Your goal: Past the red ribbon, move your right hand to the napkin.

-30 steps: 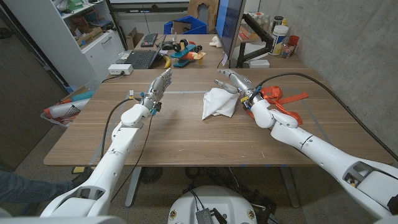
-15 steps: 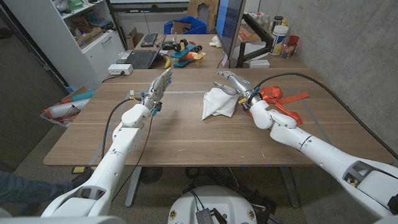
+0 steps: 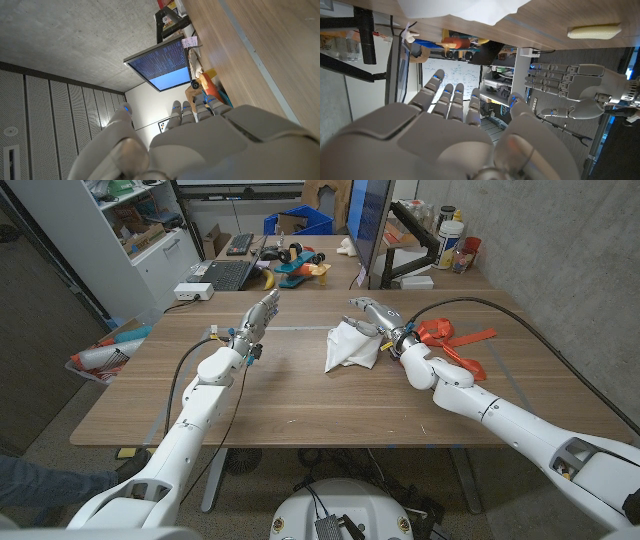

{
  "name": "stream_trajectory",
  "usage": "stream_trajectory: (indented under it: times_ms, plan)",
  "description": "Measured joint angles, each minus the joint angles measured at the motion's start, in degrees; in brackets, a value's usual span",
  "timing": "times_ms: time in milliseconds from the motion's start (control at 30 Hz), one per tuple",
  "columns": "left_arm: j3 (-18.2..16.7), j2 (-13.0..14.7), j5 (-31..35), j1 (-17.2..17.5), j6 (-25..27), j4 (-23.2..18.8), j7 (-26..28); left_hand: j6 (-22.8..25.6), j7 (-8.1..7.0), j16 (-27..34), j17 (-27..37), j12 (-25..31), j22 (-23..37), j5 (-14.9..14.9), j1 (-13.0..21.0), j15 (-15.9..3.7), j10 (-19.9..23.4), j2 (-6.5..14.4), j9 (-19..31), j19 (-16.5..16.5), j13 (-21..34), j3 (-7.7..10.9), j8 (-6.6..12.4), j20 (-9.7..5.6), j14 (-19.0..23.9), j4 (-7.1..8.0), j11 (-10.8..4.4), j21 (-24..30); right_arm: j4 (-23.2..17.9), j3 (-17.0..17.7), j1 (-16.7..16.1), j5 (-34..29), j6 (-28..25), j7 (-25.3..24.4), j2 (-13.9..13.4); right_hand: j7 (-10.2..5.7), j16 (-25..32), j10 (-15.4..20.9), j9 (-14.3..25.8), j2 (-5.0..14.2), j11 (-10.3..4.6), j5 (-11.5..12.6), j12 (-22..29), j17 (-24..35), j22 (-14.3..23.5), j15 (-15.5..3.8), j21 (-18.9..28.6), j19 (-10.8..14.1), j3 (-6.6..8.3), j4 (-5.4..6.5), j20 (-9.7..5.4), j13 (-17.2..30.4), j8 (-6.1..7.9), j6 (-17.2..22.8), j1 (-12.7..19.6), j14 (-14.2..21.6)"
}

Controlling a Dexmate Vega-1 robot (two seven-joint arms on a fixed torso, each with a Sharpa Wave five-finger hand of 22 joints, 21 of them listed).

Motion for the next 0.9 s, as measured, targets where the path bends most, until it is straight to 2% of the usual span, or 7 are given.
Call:
stream_trajectory:
  times_ms: [133, 900]
  plan:
    - [0.1, -0.2, 0.0, 0.0, 0.0, 0.0, -0.2, 0.1, 0.08, 0.0, 0.0, 0.0, 0.0, 0.0, 0.0, 0.00, 0.0, 0.0, 0.0, 0.0, 0.0, 0.00, 0.00, 0.00, 0.0, 0.00, 0.00, 0.0, 0.2, -0.5, 0.3, -0.8, -0.5, 0.0, 0.0, 0.00, 0.0, 0.0, 0.0, 0.00, -0.02, 0.0, 0.0, 0.0, 0.0, 0.00, 0.0, 0.0, 0.00, 0.00, 0.00, 0.0, 0.39, 0.0, 0.0, 0.0]
    - [0.5, -0.2, -0.2, 0.7, -0.2, -1.4, -0.2, 0.3, 0.31, 0.0, 0.0, 0.0, 0.0, 0.0, -0.3, 0.00, 0.0, 0.3, 0.1, 0.0, 0.0, -0.18, 0.00, -0.01, 0.0, -0.17, 0.00, -0.4, 0.5, -2.1, 0.9, -2.9, -3.3, 1.9, -0.1, -0.20, 0.0, 0.2, 0.0, 0.30, -0.22, 0.0, 0.0, -0.3, 0.0, 0.00, 0.0, -0.3, 0.00, 0.00, -0.32, 0.0, 0.39, 0.2, -0.3, 0.0]
